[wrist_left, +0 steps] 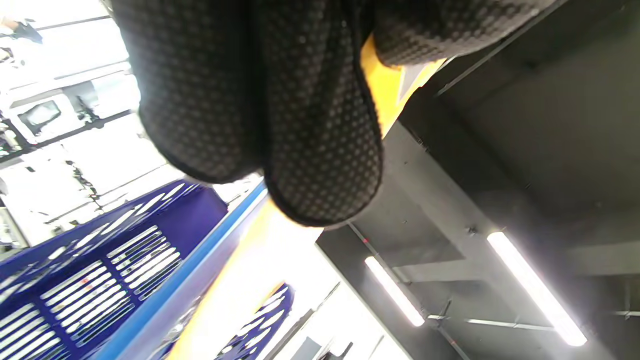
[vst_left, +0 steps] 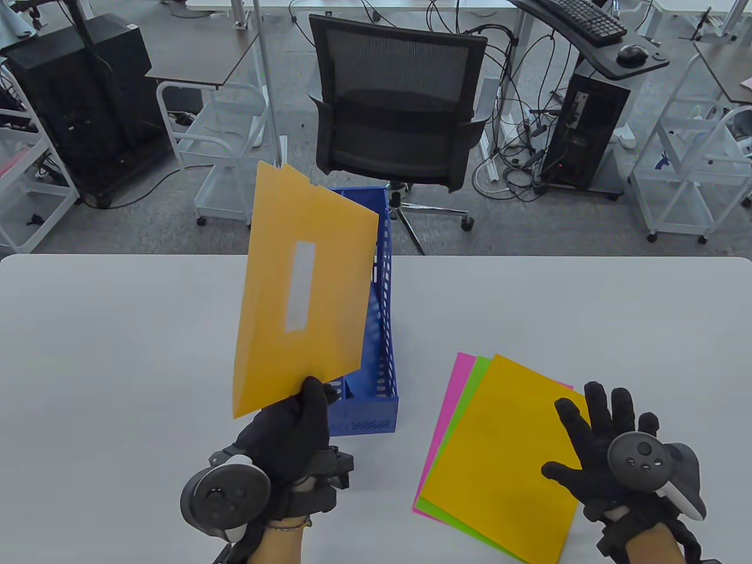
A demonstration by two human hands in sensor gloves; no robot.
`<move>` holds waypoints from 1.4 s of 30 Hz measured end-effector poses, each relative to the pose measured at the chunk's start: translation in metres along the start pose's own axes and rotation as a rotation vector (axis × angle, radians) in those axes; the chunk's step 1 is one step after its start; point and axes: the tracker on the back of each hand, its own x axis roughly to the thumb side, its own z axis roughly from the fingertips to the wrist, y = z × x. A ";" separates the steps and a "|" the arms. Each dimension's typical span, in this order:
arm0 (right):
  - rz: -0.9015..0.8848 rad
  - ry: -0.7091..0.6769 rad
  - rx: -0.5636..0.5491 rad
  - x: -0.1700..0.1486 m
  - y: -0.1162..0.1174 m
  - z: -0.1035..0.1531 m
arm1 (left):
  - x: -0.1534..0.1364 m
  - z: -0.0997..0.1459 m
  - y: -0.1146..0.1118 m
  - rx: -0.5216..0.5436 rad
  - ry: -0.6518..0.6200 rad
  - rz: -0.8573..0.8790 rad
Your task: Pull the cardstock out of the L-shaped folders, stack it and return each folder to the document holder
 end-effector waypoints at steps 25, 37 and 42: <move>-0.018 0.006 0.014 -0.001 0.000 -0.001 | -0.036 0.006 -0.064 -0.170 0.233 -0.212; -0.033 0.014 0.018 -0.002 -0.002 -0.002 | -0.049 0.011 -0.078 -0.224 0.275 -0.284; -0.035 0.014 0.017 -0.002 -0.002 -0.002 | -0.052 0.011 -0.080 -0.252 0.285 -0.344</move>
